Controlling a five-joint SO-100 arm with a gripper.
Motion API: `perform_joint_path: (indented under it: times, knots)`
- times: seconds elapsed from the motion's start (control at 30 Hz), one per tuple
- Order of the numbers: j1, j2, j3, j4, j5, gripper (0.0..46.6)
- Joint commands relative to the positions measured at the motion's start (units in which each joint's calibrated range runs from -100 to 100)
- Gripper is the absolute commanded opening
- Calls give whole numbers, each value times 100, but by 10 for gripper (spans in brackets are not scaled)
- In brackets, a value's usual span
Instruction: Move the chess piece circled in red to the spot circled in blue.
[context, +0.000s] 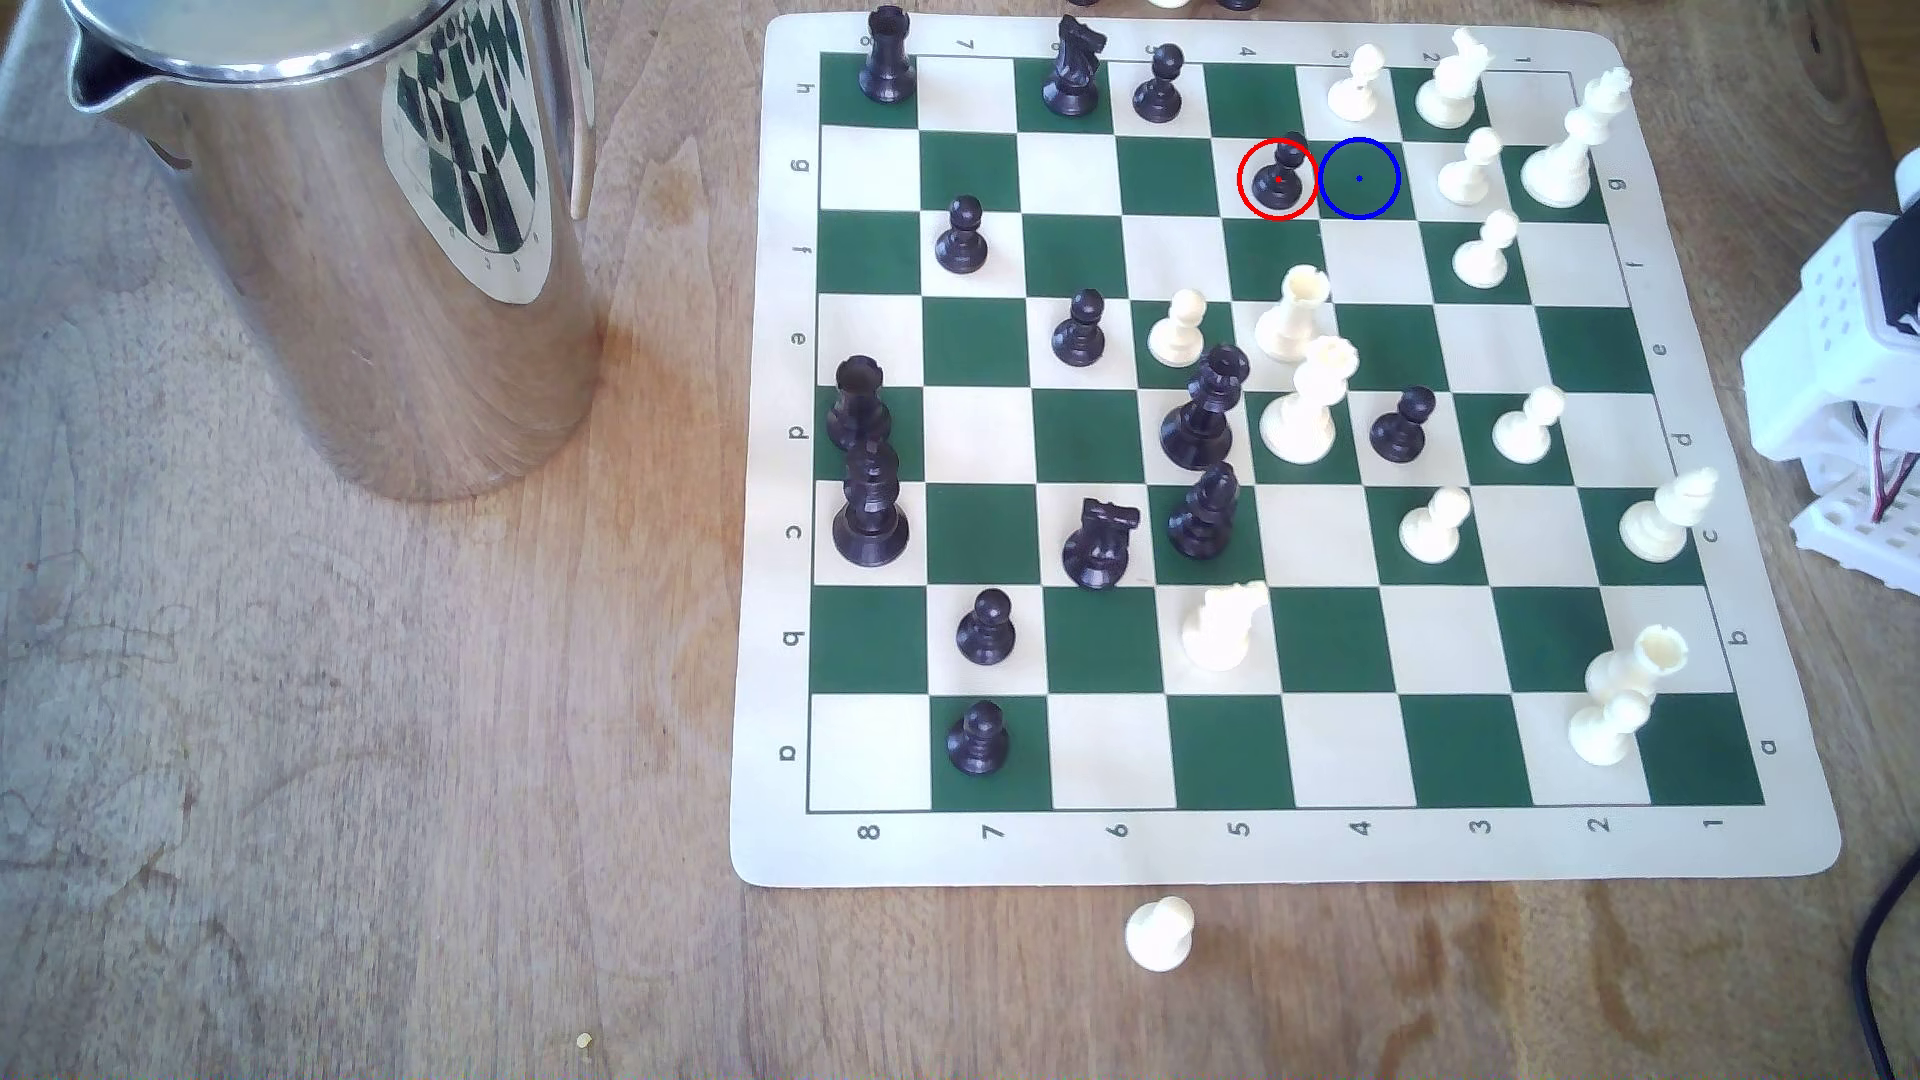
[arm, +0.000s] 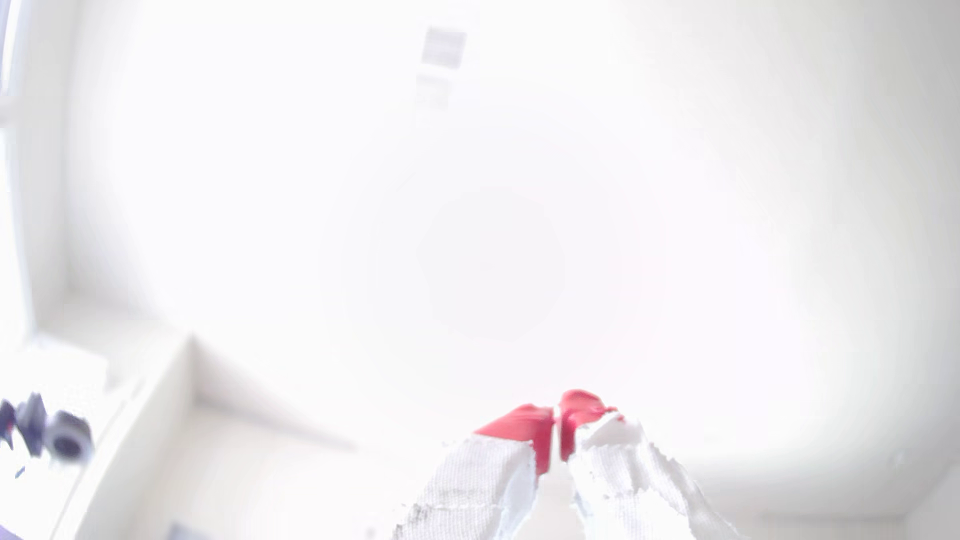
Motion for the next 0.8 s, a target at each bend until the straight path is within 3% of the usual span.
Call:
perform_joint_path:
  times: [0.0,0.3,0.6,0.7,0.77]
  knots:
    - [267,-11,-1211,2297,-34,2]
    - [799,-3,-2625,5589,-39,2]
    - [1941,-20,-3505,9488,-49,2]
    - [1824,-20,-3478,10077,-327,2]
    - [1714,14,-3378,10356,-347,15]
